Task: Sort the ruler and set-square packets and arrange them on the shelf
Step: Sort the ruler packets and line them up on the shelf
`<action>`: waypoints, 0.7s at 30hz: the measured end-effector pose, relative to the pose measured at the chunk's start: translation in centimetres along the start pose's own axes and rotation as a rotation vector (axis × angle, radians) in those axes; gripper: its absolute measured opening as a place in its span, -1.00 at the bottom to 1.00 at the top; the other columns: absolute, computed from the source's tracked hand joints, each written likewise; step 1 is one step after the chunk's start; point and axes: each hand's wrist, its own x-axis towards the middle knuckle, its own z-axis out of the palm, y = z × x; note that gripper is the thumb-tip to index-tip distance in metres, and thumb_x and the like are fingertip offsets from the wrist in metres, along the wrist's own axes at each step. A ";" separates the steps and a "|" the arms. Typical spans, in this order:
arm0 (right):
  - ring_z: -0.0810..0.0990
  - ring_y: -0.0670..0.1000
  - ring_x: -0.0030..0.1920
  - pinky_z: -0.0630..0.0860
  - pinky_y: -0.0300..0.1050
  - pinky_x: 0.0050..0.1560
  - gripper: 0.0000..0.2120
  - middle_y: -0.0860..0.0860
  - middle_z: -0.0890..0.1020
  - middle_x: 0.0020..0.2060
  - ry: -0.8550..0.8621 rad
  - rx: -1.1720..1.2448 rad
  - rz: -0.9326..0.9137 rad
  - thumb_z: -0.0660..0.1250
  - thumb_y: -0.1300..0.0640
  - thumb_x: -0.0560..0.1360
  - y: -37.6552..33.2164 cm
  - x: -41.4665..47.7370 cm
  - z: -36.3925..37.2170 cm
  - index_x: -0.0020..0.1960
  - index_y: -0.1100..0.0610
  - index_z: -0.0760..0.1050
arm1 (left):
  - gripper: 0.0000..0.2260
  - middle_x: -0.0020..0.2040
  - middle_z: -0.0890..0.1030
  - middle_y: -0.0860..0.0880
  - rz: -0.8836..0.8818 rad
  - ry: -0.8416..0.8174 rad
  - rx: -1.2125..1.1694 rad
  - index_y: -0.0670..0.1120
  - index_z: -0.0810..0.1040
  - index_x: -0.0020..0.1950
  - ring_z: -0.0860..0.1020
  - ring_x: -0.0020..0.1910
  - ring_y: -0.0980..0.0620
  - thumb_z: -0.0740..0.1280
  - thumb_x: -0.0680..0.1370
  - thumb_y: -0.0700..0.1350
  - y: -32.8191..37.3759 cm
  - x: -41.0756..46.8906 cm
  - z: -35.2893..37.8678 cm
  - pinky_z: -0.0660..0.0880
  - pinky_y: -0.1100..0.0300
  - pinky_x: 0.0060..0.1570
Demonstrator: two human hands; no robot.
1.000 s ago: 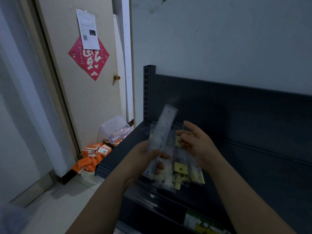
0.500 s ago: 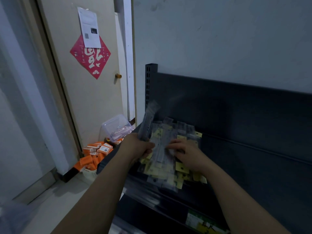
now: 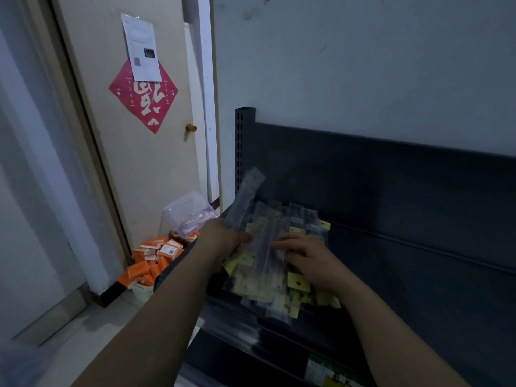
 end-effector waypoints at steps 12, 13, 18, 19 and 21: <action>0.39 -0.10 -0.46 0.34 -0.28 -0.50 -0.90 0.03 0.51 -0.37 0.308 0.863 0.152 0.28 0.23 0.56 -2.6 1.4 -3.1 0.04 0.19 0.55 | -0.77 -0.33 0.56 -0.11 -0.011 -0.352 -0.144 -0.26 0.59 0.05 0.45 -0.49 0.08 0.46 0.45 -0.20 1.0 -3.2 -2.4 0.44 0.25 -0.47; 0.38 -0.11 -0.48 0.33 -0.30 -0.52 -0.92 0.03 0.49 -0.38 0.326 0.916 0.179 0.27 0.25 0.56 -2.5 1.3 -3.3 0.00 0.21 0.54 | -0.81 -0.28 0.58 -0.13 -0.039 -0.347 -0.232 -0.24 0.58 0.04 0.45 -0.49 0.07 0.41 0.50 -0.16 0.7 -3.3 -2.3 0.43 0.26 -0.48; 0.57 -0.09 -0.49 0.55 -0.27 -0.45 -0.91 0.06 0.59 -0.47 0.516 1.344 0.307 0.23 0.34 0.55 -1.5 0.0 -4.2 -0.11 0.22 0.45 | -0.81 -0.27 0.58 -0.14 -0.162 -0.305 -0.697 -0.24 0.48 0.09 0.44 -0.48 0.03 0.17 0.63 -0.14 -0.8 -3.3 -0.6 0.44 0.26 -0.53; 0.62 -0.06 -0.45 0.60 -0.23 -0.41 -0.91 0.09 0.62 -0.44 0.518 1.390 0.317 0.22 0.36 0.55 -1.5 -0.3 -4.0 -0.08 0.21 0.42 | -0.83 -0.26 0.57 -0.13 -0.148 -0.305 -0.747 -0.24 0.47 0.08 0.46 -0.48 0.03 0.18 0.62 -0.16 -1.2 -3.3 0.2 0.46 0.24 -0.51; 0.66 0.01 -0.31 0.65 -0.17 -0.32 -0.90 0.18 0.64 -0.28 0.460 1.394 0.334 0.20 0.38 0.56 -1.9 -0.8 -3.1 -0.02 0.21 0.41 | -0.88 -0.22 0.55 -0.14 -0.082 -0.259 -0.774 -0.22 0.45 0.07 0.50 -0.41 0.01 0.19 0.63 -0.19 -1.4 -3.4 2.2 0.53 0.15 -0.39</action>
